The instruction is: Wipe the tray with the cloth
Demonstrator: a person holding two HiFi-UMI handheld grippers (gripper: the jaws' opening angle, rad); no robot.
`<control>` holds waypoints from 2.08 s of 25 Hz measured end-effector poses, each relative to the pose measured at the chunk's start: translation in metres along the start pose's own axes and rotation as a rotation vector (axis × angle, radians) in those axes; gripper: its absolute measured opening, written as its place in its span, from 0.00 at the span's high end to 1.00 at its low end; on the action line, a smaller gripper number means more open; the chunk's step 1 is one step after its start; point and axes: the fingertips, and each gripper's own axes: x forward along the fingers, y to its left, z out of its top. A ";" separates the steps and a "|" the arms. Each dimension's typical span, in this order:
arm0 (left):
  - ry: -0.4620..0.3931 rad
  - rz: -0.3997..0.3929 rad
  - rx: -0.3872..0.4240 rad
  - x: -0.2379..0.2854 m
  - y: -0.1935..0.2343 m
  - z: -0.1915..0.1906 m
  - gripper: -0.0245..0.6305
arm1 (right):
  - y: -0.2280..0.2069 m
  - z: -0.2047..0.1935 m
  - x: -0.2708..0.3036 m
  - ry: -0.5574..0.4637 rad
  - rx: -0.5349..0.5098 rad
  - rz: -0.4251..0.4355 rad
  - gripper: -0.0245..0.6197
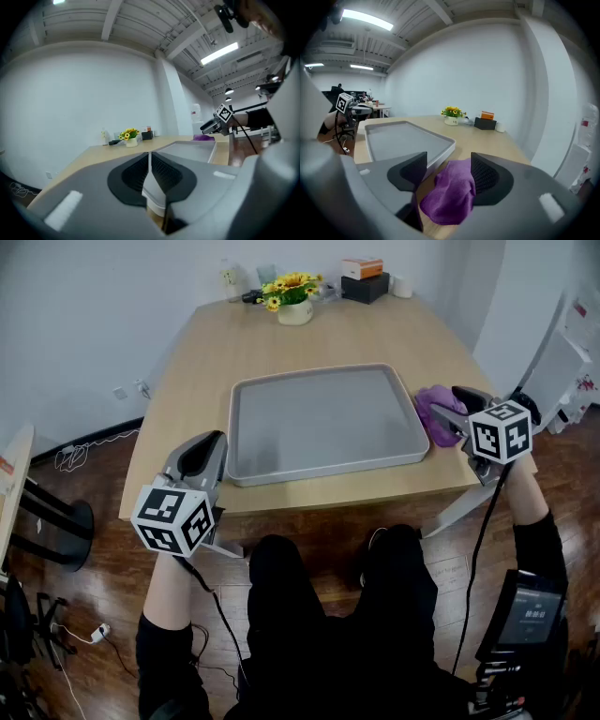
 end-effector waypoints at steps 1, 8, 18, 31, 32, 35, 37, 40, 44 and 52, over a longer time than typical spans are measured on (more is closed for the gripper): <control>0.007 -0.008 0.003 0.001 -0.002 0.000 0.95 | -0.001 -0.002 0.001 0.017 -0.007 -0.007 0.49; 0.037 -0.071 0.011 0.011 -0.004 0.004 0.83 | -0.023 -0.038 0.025 0.272 0.006 -0.018 0.42; 0.153 -0.267 -0.073 0.019 0.008 -0.027 0.59 | -0.015 -0.018 0.035 0.276 0.017 0.142 0.81; 0.239 -0.517 -0.034 -0.005 -0.033 -0.056 0.56 | 0.015 0.033 0.141 0.279 -0.218 0.121 0.81; 0.241 -0.515 -0.037 -0.003 -0.032 -0.056 0.56 | 0.013 0.031 0.152 0.285 -0.238 0.113 0.80; 0.237 -0.500 -0.040 0.002 -0.031 -0.056 0.56 | 0.016 0.030 0.168 0.291 -0.292 0.100 0.81; 0.235 -0.479 -0.042 0.003 -0.030 -0.057 0.56 | 0.027 0.027 0.162 0.288 -0.311 0.126 0.81; 0.236 -0.472 -0.041 0.001 -0.029 -0.057 0.57 | 0.053 0.016 0.129 0.272 -0.316 0.200 0.82; 0.236 -0.470 -0.044 -0.004 -0.030 -0.048 0.57 | 0.091 0.002 0.060 0.237 -0.342 0.311 0.81; 0.239 -0.452 -0.046 0.003 -0.028 -0.061 0.57 | 0.161 -0.011 0.005 0.100 -0.530 0.487 0.81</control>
